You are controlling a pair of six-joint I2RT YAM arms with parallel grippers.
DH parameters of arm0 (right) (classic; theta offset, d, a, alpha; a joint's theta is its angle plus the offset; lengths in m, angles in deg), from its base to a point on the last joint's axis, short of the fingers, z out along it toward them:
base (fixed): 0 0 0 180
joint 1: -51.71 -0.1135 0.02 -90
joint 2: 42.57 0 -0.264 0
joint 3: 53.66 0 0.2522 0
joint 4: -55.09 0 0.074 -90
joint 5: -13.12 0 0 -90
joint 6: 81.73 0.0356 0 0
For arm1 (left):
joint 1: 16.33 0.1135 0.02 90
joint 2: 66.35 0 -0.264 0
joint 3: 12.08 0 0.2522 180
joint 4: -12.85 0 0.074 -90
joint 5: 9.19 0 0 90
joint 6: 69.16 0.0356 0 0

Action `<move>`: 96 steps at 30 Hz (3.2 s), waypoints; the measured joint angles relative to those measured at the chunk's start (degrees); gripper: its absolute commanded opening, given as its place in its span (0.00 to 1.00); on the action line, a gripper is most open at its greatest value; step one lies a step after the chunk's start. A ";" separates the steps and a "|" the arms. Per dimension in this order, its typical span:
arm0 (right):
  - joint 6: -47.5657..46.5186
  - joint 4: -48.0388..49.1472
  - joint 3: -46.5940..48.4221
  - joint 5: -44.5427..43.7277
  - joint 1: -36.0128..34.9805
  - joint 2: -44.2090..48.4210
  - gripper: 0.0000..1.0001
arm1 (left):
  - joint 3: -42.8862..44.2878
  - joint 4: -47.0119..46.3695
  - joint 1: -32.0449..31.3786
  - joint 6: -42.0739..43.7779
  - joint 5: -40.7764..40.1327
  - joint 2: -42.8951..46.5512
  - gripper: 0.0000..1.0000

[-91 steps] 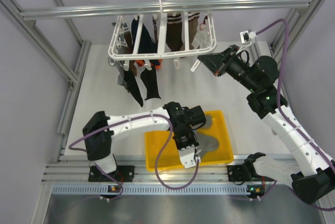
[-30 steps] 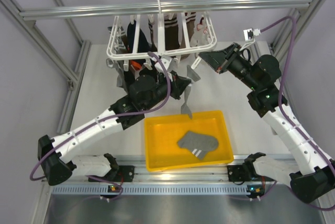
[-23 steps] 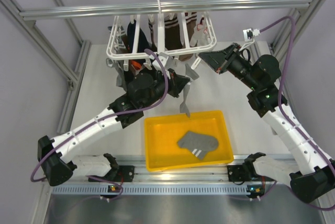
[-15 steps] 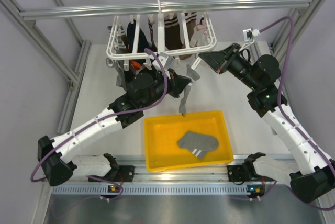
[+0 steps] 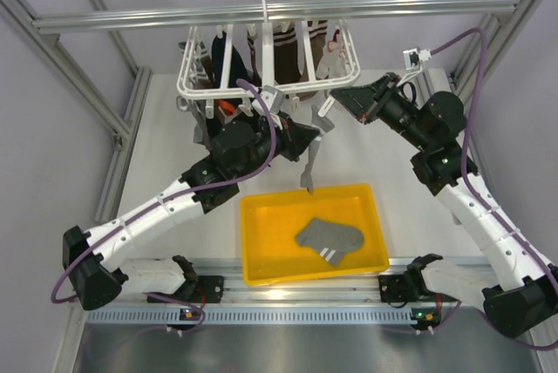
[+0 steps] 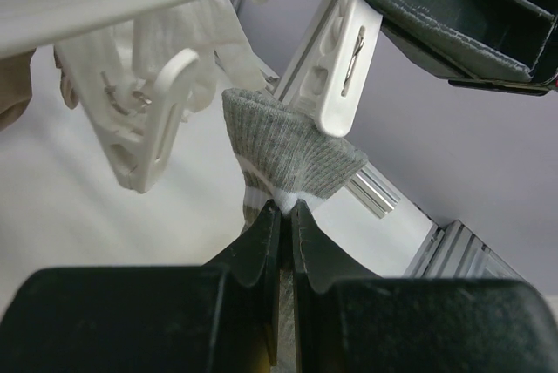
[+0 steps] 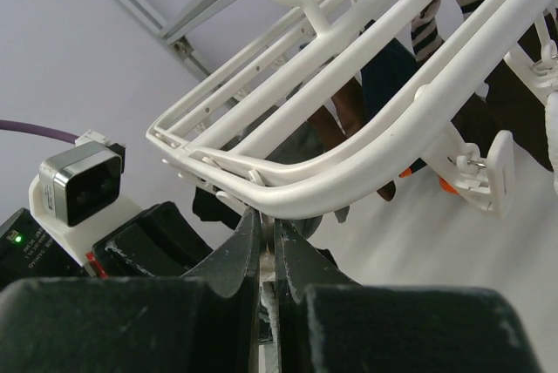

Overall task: Clip the socks to the hanger
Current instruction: Clamp the sock onto the hanger, then adjust the sock in the bin.

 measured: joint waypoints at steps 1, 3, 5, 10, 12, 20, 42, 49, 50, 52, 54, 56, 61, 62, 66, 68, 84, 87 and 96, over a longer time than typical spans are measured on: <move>0.00 -0.02 -0.07 0.00 0.00 0.00 0.00 | 0.00 -0.15 0.04 0.02 0.00 0.00 0.00; -0.02 0.11 -0.35 0.07 0.00 -0.04 0.00 | 0.00 -0.50 0.09 0.00 0.00 0.00 0.00; -0.11 0.11 -0.37 0.15 0.00 -0.07 0.00 | 0.07 -1.03 0.22 0.00 0.57 0.00 0.00; -0.44 0.17 -0.37 0.20 0.00 -0.09 0.00 | 0.48 -2.32 0.31 0.04 1.95 0.00 0.00; -0.42 0.20 -0.37 0.26 0.00 -0.09 0.00 | 1.01 -2.64 0.31 0.04 2.25 -0.02 0.00; -0.35 0.85 -0.37 0.55 0.04 -0.09 0.00 | 2.34 -3.52 0.31 0.94 2.54 -0.98 0.00; -0.87 -0.98 -0.37 0.61 0.35 -0.33 0.43 | 2.99 -5.11 0.42 3.13 2.99 -2.62 0.47; -1.55 -2.78 -0.35 -1.29 0.35 -0.31 0.42 | -0.44 -4.42 0.42 3.17 3.45 1.29 0.70; -1.73 -2.95 -0.37 -1.55 0.35 -0.31 0.43 | -1.64 -4.00 0.42 3.54 3.37 2.67 0.70; -2.10 -3.26 -0.35 -1.95 0.35 -0.31 0.44 | -3.98 -2.95 0.42 4.66 3.17 5.55 0.70; -2.56 -3.80 -0.35 -2.29 0.37 -0.20 0.48 | -6.23 -1.86 0.42 6.32 3.26 8.55 0.71; -3.08 -4.63 -0.35 -2.67 0.37 0.11 0.49 | -8.11 -0.09 0.48 8.96 4.33 11.23 0.70; -4.63 -7.65 -0.39 -3.58 0.50 2.80 0.63 | -13.53 5.77 0.57 19.98 13.92 15.91 0.76; -5.07 -8.28 -0.44 -3.87 0.61 3.67 0.65 | -14.10 7.96 0.55 22.47 16.61 15.82 0.75; -7.04 -11.45 -2.21 -4.83 1.42 8.66 0.72 | -15.41 16.09 -0.48 31.36 23.78 12.15 0.70; -8.50 -13.66 -2.82 -5.01 1.79 10.84 0.72 | -15.74 19.06 -1.29 34.36 25.42 8.92 0.67; -17.94 -29.66 -7.89 -5.86 4.09 19.80 0.70 | -11.65 21.68 -14.86 41.94 19.47 -12.20 0.65; -17.79 -30.75 -7.89 -5.90 5.01 20.15 0.69 | -9.92 20.65 -16.37 41.97 16.74 -15.58 0.65; -13.27 -31.80 -7.87 -5.90 11.98 19.82 0.67 | 2.01 19.96 -21.70 45.16 13.07 -29.44 0.64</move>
